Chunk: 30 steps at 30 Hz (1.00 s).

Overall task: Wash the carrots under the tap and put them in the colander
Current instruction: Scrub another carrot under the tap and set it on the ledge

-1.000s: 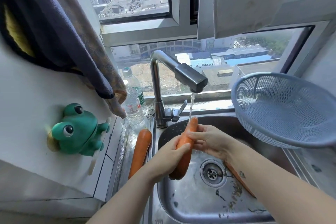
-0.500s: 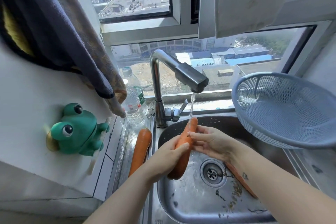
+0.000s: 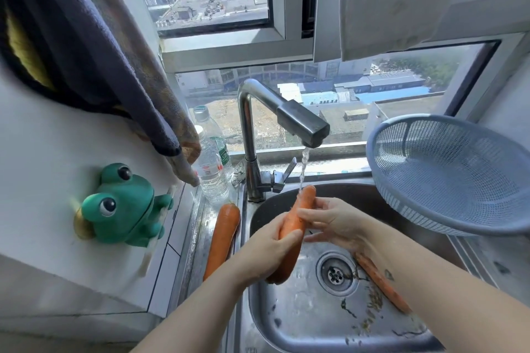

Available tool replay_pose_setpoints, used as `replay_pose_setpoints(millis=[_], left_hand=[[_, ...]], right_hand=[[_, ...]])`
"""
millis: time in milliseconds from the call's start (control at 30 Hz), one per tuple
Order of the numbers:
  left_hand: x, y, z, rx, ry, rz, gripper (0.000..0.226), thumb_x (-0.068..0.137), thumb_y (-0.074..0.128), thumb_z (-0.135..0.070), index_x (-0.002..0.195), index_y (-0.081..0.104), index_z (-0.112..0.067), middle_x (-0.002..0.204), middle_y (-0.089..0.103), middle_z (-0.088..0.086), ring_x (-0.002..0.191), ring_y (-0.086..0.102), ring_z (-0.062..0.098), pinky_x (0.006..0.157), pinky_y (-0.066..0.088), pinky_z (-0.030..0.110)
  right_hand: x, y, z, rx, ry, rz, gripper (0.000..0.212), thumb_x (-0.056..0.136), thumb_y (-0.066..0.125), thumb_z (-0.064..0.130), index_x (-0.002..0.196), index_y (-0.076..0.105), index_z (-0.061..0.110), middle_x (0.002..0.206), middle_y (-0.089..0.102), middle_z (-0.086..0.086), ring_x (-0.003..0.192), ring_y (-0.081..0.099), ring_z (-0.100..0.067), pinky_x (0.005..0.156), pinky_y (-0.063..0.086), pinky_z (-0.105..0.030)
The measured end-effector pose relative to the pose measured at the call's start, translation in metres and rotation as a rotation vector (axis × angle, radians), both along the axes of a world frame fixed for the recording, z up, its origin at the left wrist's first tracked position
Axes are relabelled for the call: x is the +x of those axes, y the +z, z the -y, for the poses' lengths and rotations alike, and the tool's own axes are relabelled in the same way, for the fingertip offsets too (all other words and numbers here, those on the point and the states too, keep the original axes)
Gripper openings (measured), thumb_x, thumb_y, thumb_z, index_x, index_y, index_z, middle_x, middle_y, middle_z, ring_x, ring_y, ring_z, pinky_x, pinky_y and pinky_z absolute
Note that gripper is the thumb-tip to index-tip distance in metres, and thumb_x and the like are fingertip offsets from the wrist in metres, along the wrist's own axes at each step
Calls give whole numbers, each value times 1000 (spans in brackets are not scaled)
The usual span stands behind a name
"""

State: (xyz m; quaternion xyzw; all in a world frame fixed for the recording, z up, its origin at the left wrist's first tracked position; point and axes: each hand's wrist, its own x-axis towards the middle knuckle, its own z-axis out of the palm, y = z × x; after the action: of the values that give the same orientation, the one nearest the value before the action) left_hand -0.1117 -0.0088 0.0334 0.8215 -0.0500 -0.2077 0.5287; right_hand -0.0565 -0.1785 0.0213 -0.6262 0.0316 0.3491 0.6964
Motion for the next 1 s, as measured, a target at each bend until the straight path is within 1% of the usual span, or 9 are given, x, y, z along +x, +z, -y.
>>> replay_pose_setpoints(millis=[167,267,367,433,533,633,767,900,1000], left_hand=[[4,6,-6,-58,-25,-26,30,98,49,-33,128,48,-38,118,63,-3,107,61,14,94,48,27],[3,4,-4,-19,-6,5,30,98,49,-34,126,44,-41,114,63,-3,104,62,15,90,49,27],[-1,1,-1,-4,17,23,34,98,50,-31,129,40,-39,114,61,-4,103,60,14,87,46,22],[-5,0,-1,-34,25,-11,37,98,51,-31,131,38,-38,113,59,-6,103,59,14,86,46,21],[-5,-1,-5,-117,40,-75,30,97,52,-31,126,45,-39,116,62,-5,108,60,15,95,46,27],[-5,1,-8,-240,66,-159,30,98,51,-27,127,51,-35,117,65,-4,105,63,13,94,48,26],[-9,1,-4,-420,99,-277,33,99,46,-22,128,52,-36,115,66,4,91,67,22,82,55,33],[-11,-5,1,-367,77,-198,33,92,49,-26,121,54,-41,117,65,6,98,64,26,92,54,40],[-11,-7,5,-316,130,-173,26,99,45,-26,122,53,-36,104,66,8,79,64,18,74,56,30]], right_hand=[[4,-1,18,195,101,-75,31,86,61,5,116,61,11,108,66,-11,104,62,-25,104,37,-56],[1,1,7,105,80,-24,31,84,65,18,114,59,14,100,71,-6,99,65,-21,101,40,-48],[-1,2,-3,-69,55,69,30,88,66,21,116,58,16,111,70,-11,108,65,-27,105,41,-50],[-1,3,1,-26,91,49,30,89,65,15,118,57,15,114,67,-12,108,64,-28,106,39,-49],[-2,2,9,60,161,21,39,89,63,8,126,54,16,110,68,-9,106,62,-22,108,34,-49],[-5,-3,10,124,167,5,44,87,63,10,128,54,24,110,69,-4,104,63,-18,103,35,-45],[-14,-9,-1,221,70,-35,46,81,65,17,125,59,26,103,68,-3,98,59,-19,96,39,-46],[-21,-16,-16,267,-129,-69,28,82,62,21,110,62,16,87,64,-5,81,58,-18,81,43,-36],[-24,-17,-26,140,-242,-12,24,88,59,28,107,64,14,90,71,-4,91,64,-20,97,45,-40]])
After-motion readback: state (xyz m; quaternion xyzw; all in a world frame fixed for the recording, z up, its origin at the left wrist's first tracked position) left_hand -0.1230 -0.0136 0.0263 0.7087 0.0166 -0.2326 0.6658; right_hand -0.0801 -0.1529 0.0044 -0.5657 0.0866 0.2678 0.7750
